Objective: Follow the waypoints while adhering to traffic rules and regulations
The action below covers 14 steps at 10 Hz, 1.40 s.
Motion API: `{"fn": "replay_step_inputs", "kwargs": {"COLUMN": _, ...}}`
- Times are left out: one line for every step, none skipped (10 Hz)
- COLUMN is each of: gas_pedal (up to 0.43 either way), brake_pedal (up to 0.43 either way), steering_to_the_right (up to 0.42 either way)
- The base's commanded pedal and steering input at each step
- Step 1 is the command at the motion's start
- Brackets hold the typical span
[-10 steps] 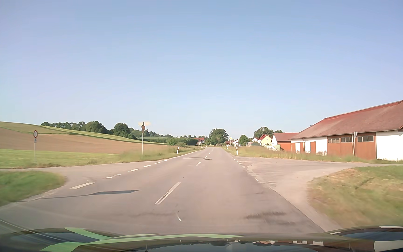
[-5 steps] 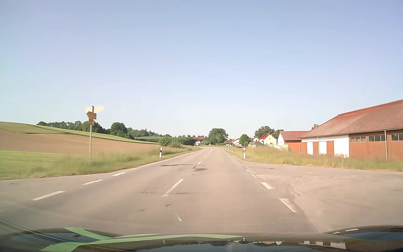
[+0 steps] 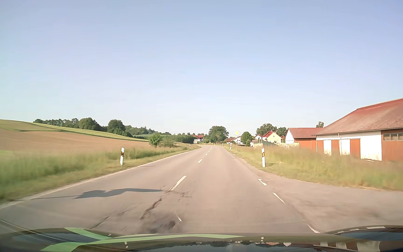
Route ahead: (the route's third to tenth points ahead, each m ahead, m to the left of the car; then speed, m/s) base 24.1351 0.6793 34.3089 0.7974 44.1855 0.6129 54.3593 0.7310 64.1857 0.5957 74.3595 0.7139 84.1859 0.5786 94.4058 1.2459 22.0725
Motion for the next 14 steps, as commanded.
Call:
{"fn": "replay_step_inputs", "kwargs": {"gas_pedal": 0.020, "brake_pedal": 0.000, "steering_to_the_right": -0.002}}
{"fn": "replay_step_inputs", "kwargs": {"gas_pedal": 0.067, "brake_pedal": 0.000, "steering_to_the_right": -0.001}}
{"fn": "replay_step_inputs", "kwargs": {"gas_pedal": 0.138, "brake_pedal": 0.000, "steering_to_the_right": 0.000}}
{"fn": "replay_step_inputs", "kwargs": {"gas_pedal": 0.138, "brake_pedal": 0.000, "steering_to_the_right": 0.000}}
{"fn": "replay_step_inputs", "kwargs": {"gas_pedal": 0.150, "brake_pedal": 0.000, "steering_to_the_right": 0.000}}
{"fn": "replay_step_inputs", "kwargs": {"gas_pedal": 0.169, "brake_pedal": 0.000, "steering_to_the_right": 0.000}}
{"fn": "replay_step_inputs", "kwargs": {"gas_pedal": 0.189, "brake_pedal": 0.000, "steering_to_the_right": 0.000}}
{"fn": "replay_step_inputs", "kwargs": {"gas_pedal": 0.197, "brake_pedal": 0.000, "steering_to_the_right": 0.000}}
{"fn": "replay_step_inputs", "kwargs": {"gas_pedal": 0.209, "brake_pedal": 0.000, "steering_to_the_right": -0.001}}
{"fn": "replay_step_inputs", "kwargs": {"gas_pedal": 0.220, "brake_pedal": 0.000, "steering_to_the_right": -0.002}}
{"fn": "replay_step_inputs", "kwargs": {"gas_pedal": 0.220, "brake_pedal": 0.000, "steering_to_the_right": -0.003}}
{"fn": "replay_step_inputs", "kwargs": {"gas_pedal": 0.220, "brake_pedal": 0.000, "steering_to_the_right": -0.003}}
{"fn": "replay_step_inputs", "kwargs": {"gas_pedal": 0.220, "brake_pedal": 0.000, "steering_to_the_right": -0.003}}
{"fn": "replay_step_inputs", "kwargs": {"gas_pedal": 0.209, "brake_pedal": 0.000, "steering_to_the_right": -0.003}}
